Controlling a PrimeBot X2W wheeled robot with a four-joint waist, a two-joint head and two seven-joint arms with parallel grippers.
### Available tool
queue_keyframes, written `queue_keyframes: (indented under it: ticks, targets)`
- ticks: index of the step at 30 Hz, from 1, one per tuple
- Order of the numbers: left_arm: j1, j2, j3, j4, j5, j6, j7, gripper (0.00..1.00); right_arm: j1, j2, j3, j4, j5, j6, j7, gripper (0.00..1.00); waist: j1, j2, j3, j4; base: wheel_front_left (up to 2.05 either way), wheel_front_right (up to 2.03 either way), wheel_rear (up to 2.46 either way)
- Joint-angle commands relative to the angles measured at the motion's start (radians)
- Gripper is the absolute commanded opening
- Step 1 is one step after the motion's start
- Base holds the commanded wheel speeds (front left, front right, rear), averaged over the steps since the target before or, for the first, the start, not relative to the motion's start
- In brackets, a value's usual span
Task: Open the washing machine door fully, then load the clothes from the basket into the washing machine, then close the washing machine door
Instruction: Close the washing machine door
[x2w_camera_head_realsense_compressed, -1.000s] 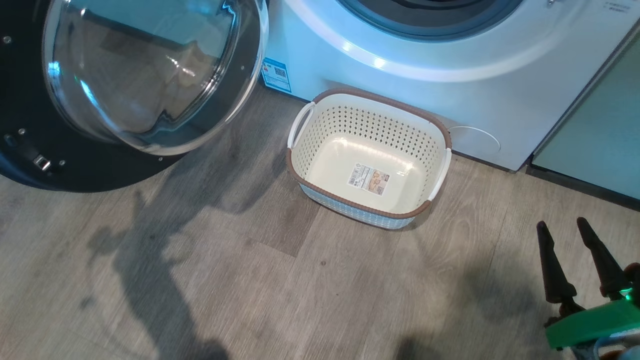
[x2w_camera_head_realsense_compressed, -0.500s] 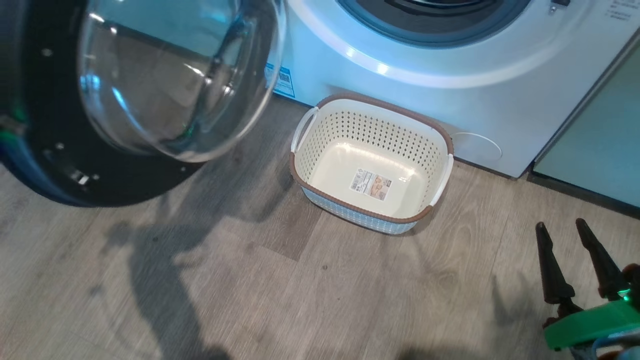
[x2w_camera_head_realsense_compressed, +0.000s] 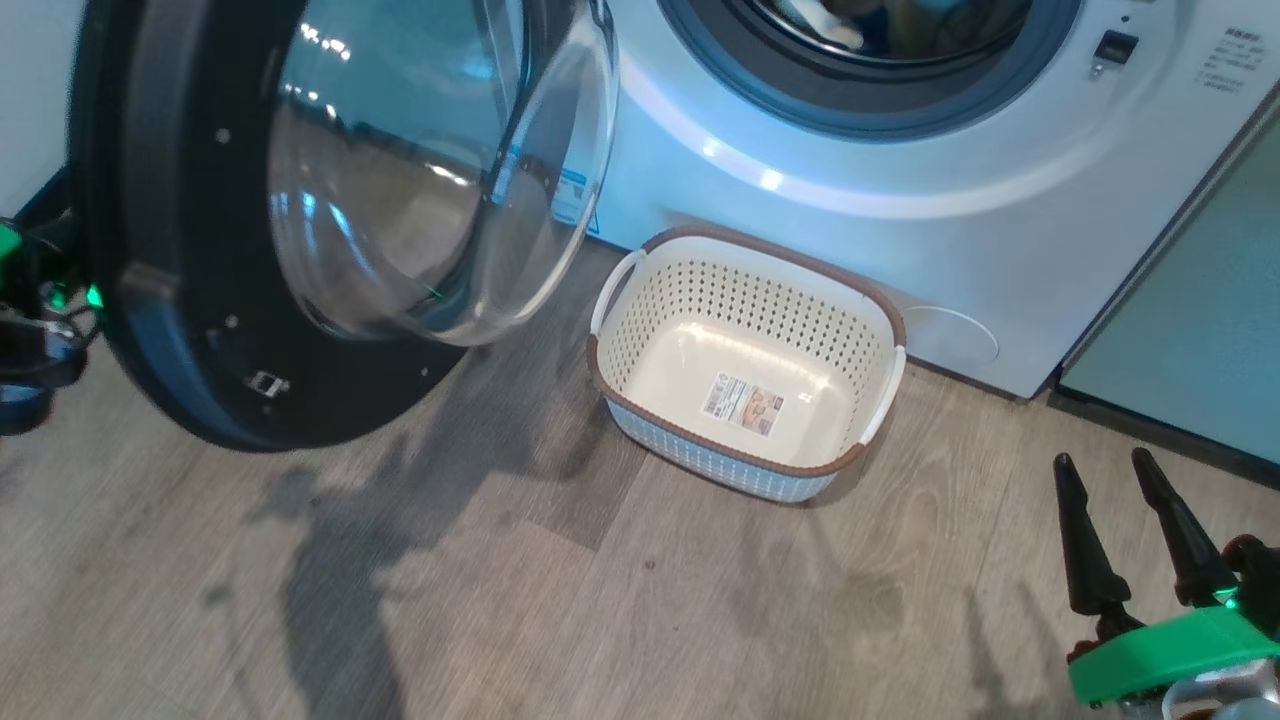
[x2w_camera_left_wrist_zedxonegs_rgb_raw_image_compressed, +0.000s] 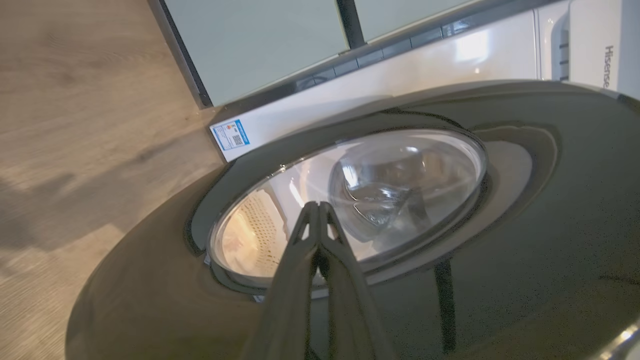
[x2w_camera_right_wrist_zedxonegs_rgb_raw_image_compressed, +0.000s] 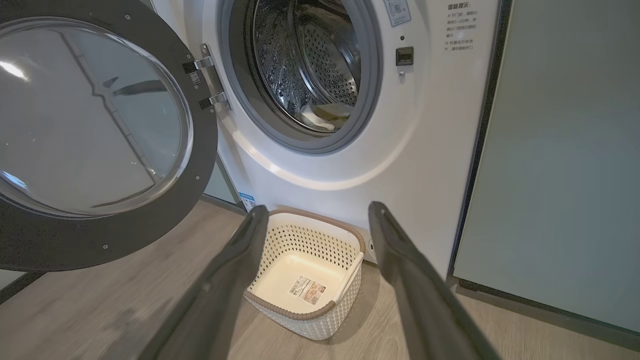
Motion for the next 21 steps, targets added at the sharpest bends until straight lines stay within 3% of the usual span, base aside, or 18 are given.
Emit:
queue_keyframes:
  ticks: [1,8,21]
  targets:
    - [-0.014,0.046,0.023,-0.041,-0.014,-0.006,0.014,0.00,-0.004,-0.009,0.012,-0.026,-0.005,0.000,-0.010,1.00,0.0000,0.0000,-0.007,0.000,0.00,0.00,0.00]
    - [0.037,0.014,0.000,-0.114,-0.047,-0.006,0.109,0.00,0.007,0.010,0.012,-0.019,-0.001,0.000,-0.010,1.00,0.0000,0.0000,-0.040,-0.003,0.00,0.00,0.00]
    - [0.108,-0.100,-0.037,-0.246,-0.115,-0.006,0.231,0.00,0.023,0.029,0.001,-0.015,-0.001,0.000,-0.010,1.00,0.0000,0.0000,-0.080,-0.042,0.00,0.00,0.00]
